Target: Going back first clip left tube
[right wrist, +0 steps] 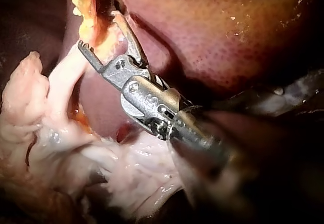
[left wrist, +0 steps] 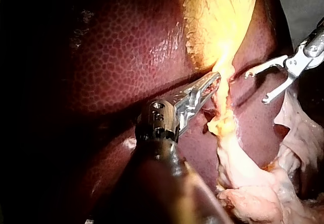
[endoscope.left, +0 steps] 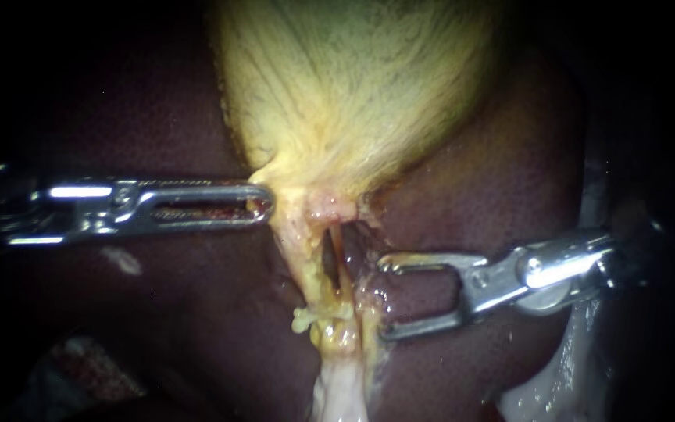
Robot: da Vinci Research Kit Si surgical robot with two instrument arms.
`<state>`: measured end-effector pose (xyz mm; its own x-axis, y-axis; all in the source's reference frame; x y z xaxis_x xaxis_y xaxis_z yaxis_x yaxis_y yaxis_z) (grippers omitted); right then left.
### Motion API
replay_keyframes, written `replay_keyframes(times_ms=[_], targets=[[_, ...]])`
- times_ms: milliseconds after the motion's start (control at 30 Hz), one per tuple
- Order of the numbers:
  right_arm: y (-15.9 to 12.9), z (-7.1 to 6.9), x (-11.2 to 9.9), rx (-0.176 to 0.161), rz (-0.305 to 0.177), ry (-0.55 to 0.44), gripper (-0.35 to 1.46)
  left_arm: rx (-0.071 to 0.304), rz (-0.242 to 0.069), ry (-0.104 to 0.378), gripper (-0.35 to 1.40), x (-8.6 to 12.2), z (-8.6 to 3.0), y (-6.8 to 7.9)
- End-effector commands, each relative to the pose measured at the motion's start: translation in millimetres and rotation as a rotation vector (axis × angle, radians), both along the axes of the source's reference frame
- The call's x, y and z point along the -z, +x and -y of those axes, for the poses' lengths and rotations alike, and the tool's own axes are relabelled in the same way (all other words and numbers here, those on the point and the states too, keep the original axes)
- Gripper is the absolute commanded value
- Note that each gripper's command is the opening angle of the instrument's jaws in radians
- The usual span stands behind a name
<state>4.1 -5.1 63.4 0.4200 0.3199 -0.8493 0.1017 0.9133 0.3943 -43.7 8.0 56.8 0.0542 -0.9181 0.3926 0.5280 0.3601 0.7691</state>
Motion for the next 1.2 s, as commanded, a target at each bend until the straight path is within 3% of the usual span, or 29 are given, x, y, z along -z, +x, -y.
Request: replay_keyframes(times_ms=[33, 267, 433, 667, 933, 1200], targets=[[-0.3, -0.2, 0.2, -0.001, -0.001, -0.009, 0.6, 0.0, 0.0, 0.0, -0.3, 0.0, 0.0, 0.0], [-1.8, -0.7, 1.5, -0.019, 0.013, -0.053, 0.6, 0.0, 0.0, -0.001, -0.3, -0.2, 0.0, 0.0], [-2.4, -0.7, 2.6, 0.021, -0.02, -0.044, 0.6, 0.0, -0.001, -0.002, -0.3, -0.5, 0.1, -0.1], [-2.2, -0.3, 3.4, 0.035, -0.04, -0.047, 0.6, 0.001, 0.001, -0.009, -0.3, -2.1, 0.3, -0.6], [-2.6, -0.3, 3.3, 0.039, -0.042, -0.052, 0.6, -0.022, -0.018, -0.005, -0.3, -5.4, 0.3, -2.1], [-2.6, -0.3, 3.3, 0.041, -0.044, -0.058, 0.6, -0.039, -0.022, -0.001, -0.3, -7.3, 0.4, -4.2]])
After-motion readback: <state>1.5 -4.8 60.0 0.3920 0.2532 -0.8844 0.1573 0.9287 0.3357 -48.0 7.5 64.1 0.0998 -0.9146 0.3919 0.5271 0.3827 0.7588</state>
